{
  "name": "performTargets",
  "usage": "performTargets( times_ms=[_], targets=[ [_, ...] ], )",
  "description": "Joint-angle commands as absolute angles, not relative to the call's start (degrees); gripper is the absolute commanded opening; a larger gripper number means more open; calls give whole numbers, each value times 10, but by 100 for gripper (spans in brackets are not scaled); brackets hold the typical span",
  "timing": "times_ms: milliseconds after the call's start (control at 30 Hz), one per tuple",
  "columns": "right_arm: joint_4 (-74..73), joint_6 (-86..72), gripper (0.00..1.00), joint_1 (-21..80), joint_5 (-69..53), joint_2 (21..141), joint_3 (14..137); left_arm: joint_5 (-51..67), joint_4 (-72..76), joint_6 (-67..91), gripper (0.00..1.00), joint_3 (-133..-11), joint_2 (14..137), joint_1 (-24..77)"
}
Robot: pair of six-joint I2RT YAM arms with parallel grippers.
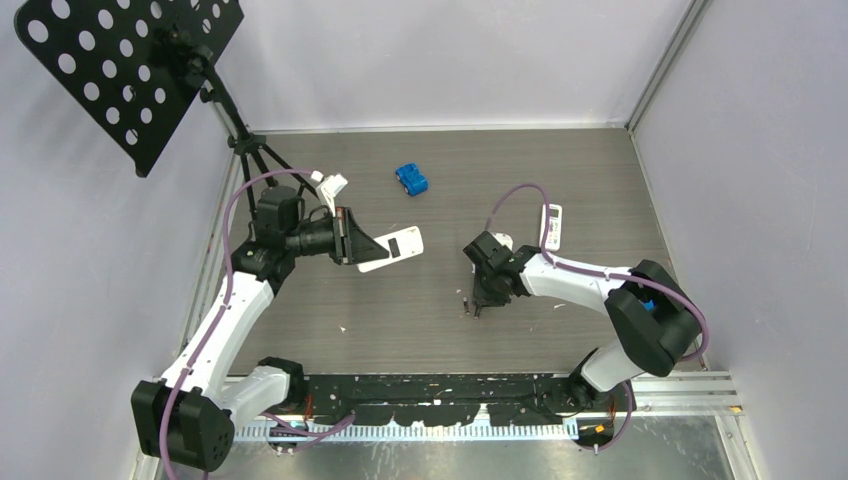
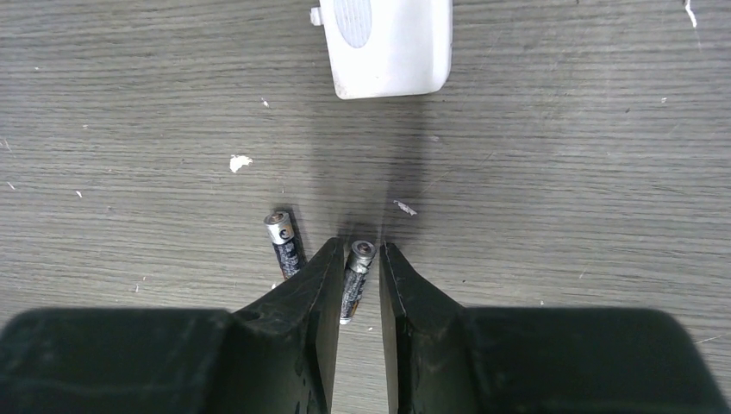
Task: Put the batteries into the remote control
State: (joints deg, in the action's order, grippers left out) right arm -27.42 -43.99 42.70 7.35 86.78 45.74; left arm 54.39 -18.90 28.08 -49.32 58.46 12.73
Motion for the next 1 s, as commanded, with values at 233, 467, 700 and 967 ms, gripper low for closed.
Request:
performTargets(
  times_ms=[233,467,700,967],
  targets=[
    [-281,-445,20,442,96,897,461,541,-158,286,0,-495,578,129],
    [-310,-433,12,461,161,895,483,529,-158,294,0,-493,581,130],
    [-295,-405,10,464,223,791,509,531,-131,326,0,-476,591,129],
    [-192,-330,8,463,165,643,571,556,-63,367,0,-462,596,148]
  ],
)
